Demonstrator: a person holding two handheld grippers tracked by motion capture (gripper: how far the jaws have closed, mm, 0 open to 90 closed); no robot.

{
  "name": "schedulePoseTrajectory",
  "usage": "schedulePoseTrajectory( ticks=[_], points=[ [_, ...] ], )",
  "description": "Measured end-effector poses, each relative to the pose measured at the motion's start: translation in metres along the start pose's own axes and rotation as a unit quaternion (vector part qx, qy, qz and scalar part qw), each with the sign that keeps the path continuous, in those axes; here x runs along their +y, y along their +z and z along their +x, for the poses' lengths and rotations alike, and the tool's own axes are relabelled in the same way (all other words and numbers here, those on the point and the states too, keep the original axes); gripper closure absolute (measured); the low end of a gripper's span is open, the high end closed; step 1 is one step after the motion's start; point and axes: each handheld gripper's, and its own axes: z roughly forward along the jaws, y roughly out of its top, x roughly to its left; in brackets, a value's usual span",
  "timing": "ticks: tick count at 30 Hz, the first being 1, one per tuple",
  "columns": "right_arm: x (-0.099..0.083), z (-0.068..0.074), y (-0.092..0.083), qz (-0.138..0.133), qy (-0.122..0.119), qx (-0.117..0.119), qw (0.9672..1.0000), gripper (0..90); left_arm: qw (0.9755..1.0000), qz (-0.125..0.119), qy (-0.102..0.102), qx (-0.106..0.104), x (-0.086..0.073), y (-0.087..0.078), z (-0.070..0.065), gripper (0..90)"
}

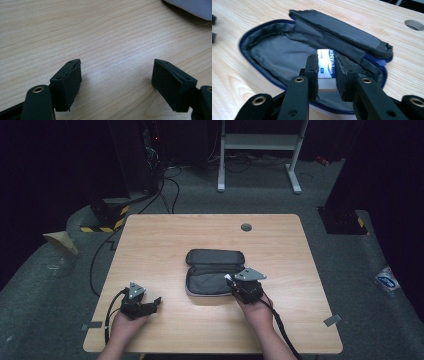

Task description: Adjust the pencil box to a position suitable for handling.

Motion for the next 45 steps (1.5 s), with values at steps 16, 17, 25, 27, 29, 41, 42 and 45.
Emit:
schedulePoseTrajectory(
  ticks=[16,17,25,27,29,41,42,45],
  points=[
    [-0.002,-0.016,0.011,0.017,0.016,-0.026,0.9994,72.6,1.0000,0.000,0.000,0.000,0.000,0.000,0.000,24.1],
    [-0.002,-0.016,0.011,0.017,0.016,-0.026,0.9994,72.6,1.0000,0.000,0.000,0.000,0.000,0.000,0.000,24.1],
    [-0.003,-0.023,0.018,0.032,0.023,-0.036,0.9986,72.5,1.0000,0.000,-0.002,0.000,0.000,0.000,-0.001,24.1],
    [-0.003,-0.024,0.020,0.038,0.024,-0.038,0.9983,72.6,1.0000,0.000,-0.001,0.000,0.000,0.000,0.000,24.1],
    [-0.002,-0.024,0.020,0.038,0.024,-0.039,0.9982,72.5,1.0000,-0.001,-0.001,0.000,0.000,0.000,0.000,24.1],
    [0.001,-0.025,0.020,0.028,0.028,-0.041,0.9984,63.7,1.0000,-0.001,-0.001,-0.001,0.000,0.000,0.000,24.0],
    [0.001,-0.025,0.019,0.029,0.027,-0.042,0.9983,63.2,1.0000,-0.001,-0.001,-0.001,0.000,0.000,0.000,24.0],
    [0.001,-0.024,0.018,0.027,0.027,-0.041,0.9984,61.4,1.0000,-0.001,-0.001,0.000,0.000,0.000,0.000,24.0]
  ],
)
